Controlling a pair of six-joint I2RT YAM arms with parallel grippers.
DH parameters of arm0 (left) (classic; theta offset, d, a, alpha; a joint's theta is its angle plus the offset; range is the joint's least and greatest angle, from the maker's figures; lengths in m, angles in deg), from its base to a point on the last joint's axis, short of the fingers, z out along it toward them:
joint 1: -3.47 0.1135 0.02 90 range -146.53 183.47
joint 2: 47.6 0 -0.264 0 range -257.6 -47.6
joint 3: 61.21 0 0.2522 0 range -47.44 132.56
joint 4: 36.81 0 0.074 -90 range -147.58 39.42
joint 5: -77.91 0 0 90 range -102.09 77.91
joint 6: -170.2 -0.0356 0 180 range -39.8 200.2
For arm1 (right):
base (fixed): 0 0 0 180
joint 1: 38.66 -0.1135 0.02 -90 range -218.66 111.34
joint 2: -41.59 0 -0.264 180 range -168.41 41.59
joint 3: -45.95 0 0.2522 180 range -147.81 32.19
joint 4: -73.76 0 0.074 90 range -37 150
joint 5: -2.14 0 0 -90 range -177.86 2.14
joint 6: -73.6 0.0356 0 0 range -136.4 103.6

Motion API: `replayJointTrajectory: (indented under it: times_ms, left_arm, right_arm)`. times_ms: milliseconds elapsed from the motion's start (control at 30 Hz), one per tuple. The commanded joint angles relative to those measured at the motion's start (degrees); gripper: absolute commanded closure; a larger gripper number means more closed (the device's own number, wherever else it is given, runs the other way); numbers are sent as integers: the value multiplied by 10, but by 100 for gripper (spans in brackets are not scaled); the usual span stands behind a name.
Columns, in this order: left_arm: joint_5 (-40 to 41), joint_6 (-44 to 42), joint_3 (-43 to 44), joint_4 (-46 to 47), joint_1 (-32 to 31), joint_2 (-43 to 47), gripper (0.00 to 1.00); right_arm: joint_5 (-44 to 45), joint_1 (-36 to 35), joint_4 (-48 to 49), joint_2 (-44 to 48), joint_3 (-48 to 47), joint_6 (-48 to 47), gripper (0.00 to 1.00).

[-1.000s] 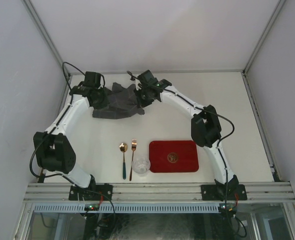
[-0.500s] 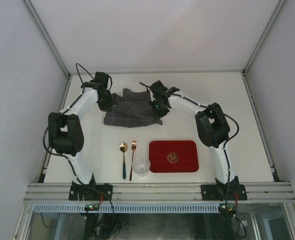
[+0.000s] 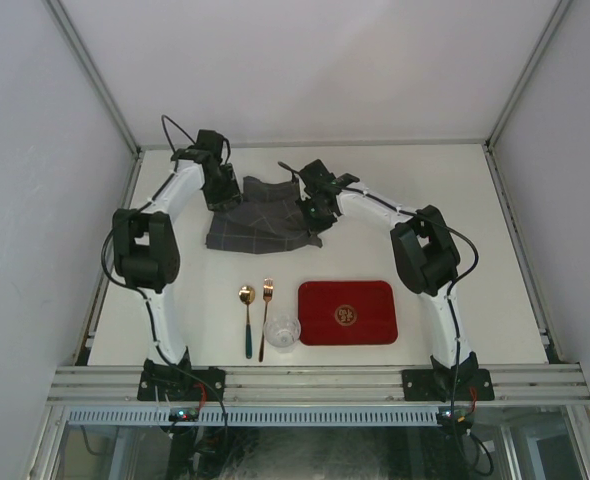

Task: Set the dinner table for one person
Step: Move the napkin to the center of the board.

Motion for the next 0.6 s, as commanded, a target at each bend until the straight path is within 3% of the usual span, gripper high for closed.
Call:
replayJointTrajectory:
  times_ms: [0,167,367,433,567]
  left_arm:
    - [-26,4,45,1,0,-21,45]
    - [-16,-3,86,-14,0,-52,39]
    - [-18,-5,93,-22,0,-54,39]
    - [-12,-4,77,-15,0,-42,39]
    - [-7,-5,52,-11,0,-24,39]
  right_arm:
    - [-4,1,23,36,-1,5,100]
    - [-9,1,22,38,-1,6,100]
    - [-11,1,22,42,0,11,99]
    - [-9,1,23,43,-2,14,78]
    - [-2,1,23,50,-6,16,54]
